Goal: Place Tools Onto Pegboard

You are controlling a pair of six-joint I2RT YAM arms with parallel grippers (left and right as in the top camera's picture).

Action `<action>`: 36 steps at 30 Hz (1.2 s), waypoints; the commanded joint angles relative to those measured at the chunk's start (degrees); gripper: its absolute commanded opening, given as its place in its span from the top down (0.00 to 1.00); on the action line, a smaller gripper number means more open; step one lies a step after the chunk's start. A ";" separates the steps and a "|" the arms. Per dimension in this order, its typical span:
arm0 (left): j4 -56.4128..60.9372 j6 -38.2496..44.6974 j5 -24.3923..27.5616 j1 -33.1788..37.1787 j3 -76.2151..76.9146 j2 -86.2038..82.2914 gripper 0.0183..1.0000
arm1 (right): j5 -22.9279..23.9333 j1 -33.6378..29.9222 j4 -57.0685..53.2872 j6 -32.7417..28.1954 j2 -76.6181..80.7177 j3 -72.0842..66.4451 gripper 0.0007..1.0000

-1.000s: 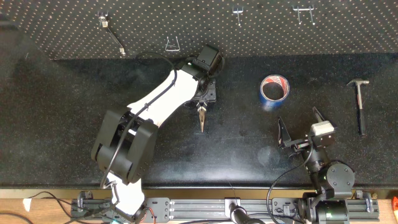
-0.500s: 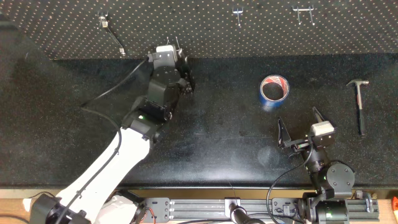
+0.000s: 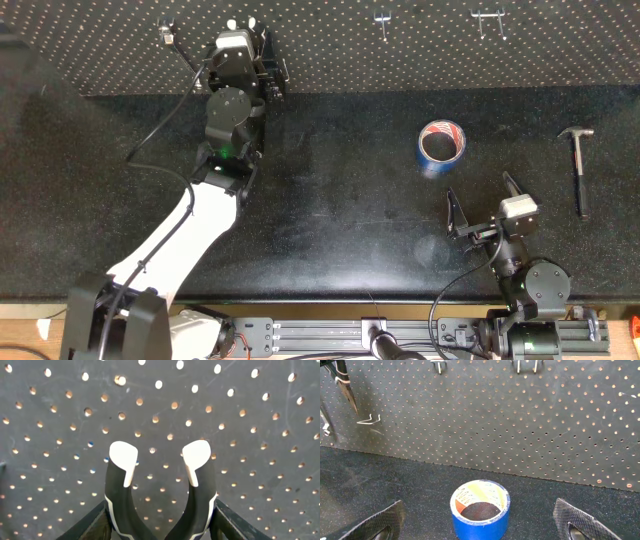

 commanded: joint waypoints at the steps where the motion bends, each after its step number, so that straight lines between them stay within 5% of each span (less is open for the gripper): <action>1: 5.70 1.05 -0.31 0.24 1.09 4.09 0.99 | -0.72 0.20 -0.13 0.63 -0.31 -0.24 0.02; 17: 8.00 1.16 0.39 0.17 1.09 10.86 0.98 | -0.72 0.20 -0.13 0.63 -0.31 -0.24 0.02; 19: 8.00 1.16 0.39 0.17 1.09 10.86 0.66 | -0.72 0.20 -0.13 0.63 -0.31 -0.24 0.02; 22: 7.78 1.14 0.37 0.17 1.09 10.86 0.33 | -0.72 0.20 -0.13 0.63 -0.31 -0.24 0.02; 27: 7.78 1.14 0.39 0.17 1.09 10.86 0.00 | -0.72 0.20 -0.13 0.63 -0.31 -0.24 0.02; 31: 4.17 1.16 0.37 0.35 1.09 5.35 0.00 | -0.72 0.20 -0.13 0.63 -0.31 -0.24 0.02; 33: -11.43 0.92 0.85 1.77 0.33 -6.21 0.00 | -0.72 0.20 -0.13 0.63 -0.31 -0.24 0.02; 36: -17.99 0.92 7.72 8.13 -16.13 -28.09 0.00 | -0.72 0.20 -0.13 0.63 -0.31 -0.24 0.02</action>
